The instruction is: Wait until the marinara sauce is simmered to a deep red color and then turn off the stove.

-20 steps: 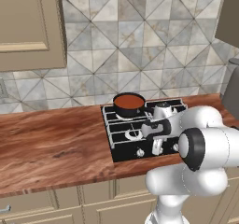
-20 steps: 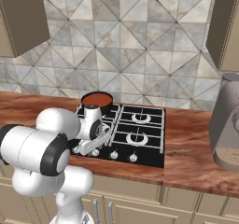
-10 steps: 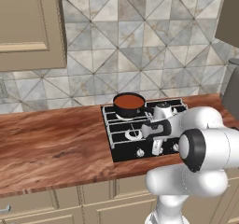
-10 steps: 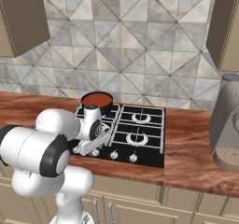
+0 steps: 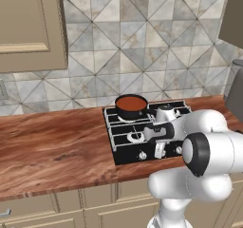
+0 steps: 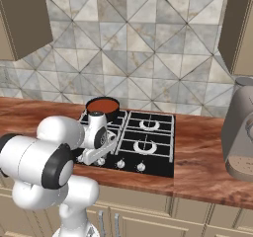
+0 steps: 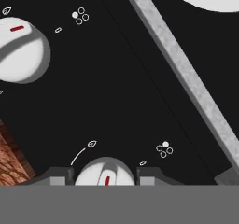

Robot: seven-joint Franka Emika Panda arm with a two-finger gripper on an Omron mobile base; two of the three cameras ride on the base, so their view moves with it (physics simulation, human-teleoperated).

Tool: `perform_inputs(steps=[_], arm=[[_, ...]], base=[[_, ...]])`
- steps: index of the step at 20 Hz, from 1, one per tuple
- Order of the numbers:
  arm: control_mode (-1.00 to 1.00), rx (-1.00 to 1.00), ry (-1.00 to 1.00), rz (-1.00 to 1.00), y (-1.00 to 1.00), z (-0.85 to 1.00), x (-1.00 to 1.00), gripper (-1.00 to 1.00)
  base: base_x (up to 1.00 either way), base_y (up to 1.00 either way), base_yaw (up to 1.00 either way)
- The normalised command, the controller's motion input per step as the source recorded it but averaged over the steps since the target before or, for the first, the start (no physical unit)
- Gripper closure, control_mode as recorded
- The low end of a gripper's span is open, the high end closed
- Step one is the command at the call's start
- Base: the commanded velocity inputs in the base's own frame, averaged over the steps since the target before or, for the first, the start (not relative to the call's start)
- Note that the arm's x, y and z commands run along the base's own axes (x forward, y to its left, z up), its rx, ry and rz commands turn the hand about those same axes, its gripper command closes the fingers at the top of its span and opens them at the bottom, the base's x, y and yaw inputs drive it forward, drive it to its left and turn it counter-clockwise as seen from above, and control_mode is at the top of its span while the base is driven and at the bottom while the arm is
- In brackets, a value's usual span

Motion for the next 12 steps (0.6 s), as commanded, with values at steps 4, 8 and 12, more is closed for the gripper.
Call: perform_inputs(steps=[4,8,12], arm=[[-1.0,0.0,0.0,0.0,0.0,0.0,0.0,1.0],[-1.0,0.0,0.0,0.0,0.0,0.0,0.0,1.0],[-1.0,0.0,0.0,0.0,0.0,0.0,0.0,1.0]], base=[[0.0,0.0,0.0],[0.0,0.0,0.0],[0.0,0.0,0.0]])
